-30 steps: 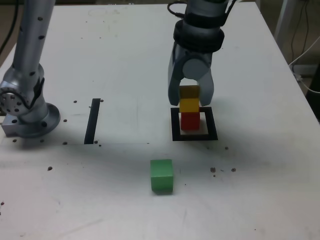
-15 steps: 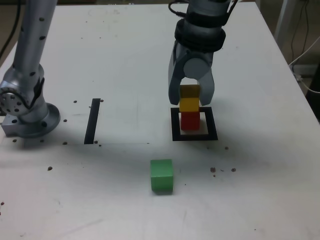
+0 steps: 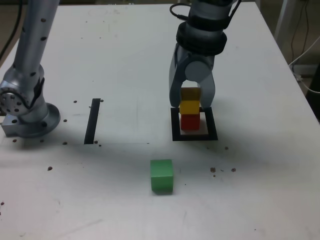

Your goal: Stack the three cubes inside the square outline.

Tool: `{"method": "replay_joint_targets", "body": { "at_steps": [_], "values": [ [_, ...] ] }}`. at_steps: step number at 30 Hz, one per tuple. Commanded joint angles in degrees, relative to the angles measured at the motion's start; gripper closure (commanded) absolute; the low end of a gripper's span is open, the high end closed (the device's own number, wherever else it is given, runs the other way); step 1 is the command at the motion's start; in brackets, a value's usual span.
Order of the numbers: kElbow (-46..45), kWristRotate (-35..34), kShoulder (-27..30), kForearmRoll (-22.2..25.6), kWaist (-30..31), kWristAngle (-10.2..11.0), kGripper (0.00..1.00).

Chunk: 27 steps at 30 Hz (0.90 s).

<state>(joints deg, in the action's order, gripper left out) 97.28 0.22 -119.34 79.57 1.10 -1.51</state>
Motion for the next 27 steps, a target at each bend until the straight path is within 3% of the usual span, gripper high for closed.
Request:
{"method": "replay_joint_targets", "body": {
  "at_steps": [1,5,14,16,22,24,27],
  "values": [
    [-0.13,-0.23,-0.19,-0.13,0.20,0.06,0.92],
    [-0.36,-0.32,-0.19,0.07,0.31,0.12,0.85],
    [-1.17,-0.39,0.26,0.57,0.48,0.00,0.61],
    [-1.09,-0.36,0.31,0.69,0.48,-0.13,0.51],
    [-0.76,-0.22,0.24,0.56,0.53,-0.48,0.06],
    [-0.55,-0.14,0.25,0.43,0.55,-0.42,0.01],
    [-0.38,-0.02,0.23,0.33,0.57,-0.29,0.00]
  ]
}}
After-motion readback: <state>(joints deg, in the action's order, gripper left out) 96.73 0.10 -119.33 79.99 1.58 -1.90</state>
